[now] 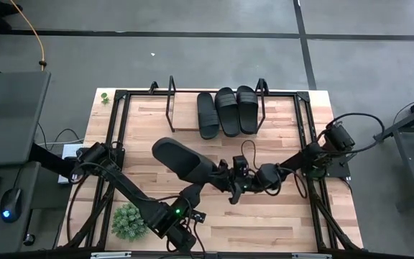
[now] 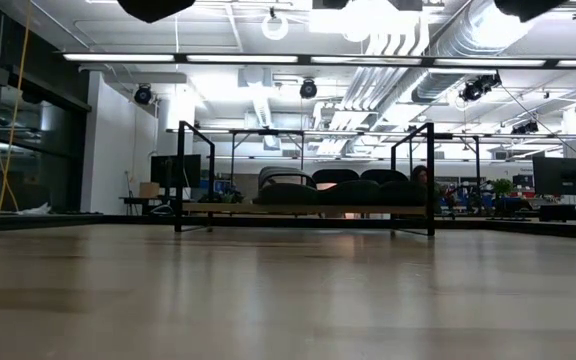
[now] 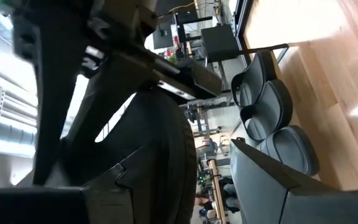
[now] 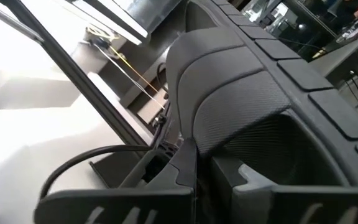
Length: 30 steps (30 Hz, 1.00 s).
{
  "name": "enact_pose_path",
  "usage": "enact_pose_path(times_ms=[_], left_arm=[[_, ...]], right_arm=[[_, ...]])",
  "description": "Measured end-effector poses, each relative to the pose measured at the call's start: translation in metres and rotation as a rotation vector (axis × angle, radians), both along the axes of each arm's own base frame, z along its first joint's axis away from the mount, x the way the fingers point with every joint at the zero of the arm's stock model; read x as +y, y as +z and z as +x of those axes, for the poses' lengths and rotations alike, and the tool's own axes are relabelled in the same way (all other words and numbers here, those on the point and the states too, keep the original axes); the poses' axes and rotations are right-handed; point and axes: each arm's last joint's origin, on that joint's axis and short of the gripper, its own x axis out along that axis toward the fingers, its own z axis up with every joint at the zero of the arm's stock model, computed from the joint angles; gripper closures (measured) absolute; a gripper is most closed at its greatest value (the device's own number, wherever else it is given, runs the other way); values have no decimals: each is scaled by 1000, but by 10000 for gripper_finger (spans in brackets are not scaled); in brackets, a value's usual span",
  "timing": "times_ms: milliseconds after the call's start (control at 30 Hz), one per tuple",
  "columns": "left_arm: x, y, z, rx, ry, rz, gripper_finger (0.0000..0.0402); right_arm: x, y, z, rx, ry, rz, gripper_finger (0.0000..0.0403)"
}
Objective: Pick and place slides into the shelf
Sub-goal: Put the black slipper on the shelf
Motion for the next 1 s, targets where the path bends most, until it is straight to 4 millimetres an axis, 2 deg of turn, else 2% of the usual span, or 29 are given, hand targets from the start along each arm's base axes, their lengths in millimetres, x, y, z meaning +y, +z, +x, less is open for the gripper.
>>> enact_pose_path(times_ms=[133, 600, 767, 1000], left_arm=[[-1, 0, 0, 1, -4, -4, 227], [0, 0, 0, 12, -7, -6, 234], [0, 0, 0, 11, -5, -4, 274], [0, 0, 0, 10, -3, -1, 364]], right_arm=[[2, 3, 6, 43, -1, -11, 403], [4, -3, 6, 87, -25, 12, 403], [4, -5, 7, 95, -33, 6, 403], [4, -6, 7, 105, -41, -18, 403]])
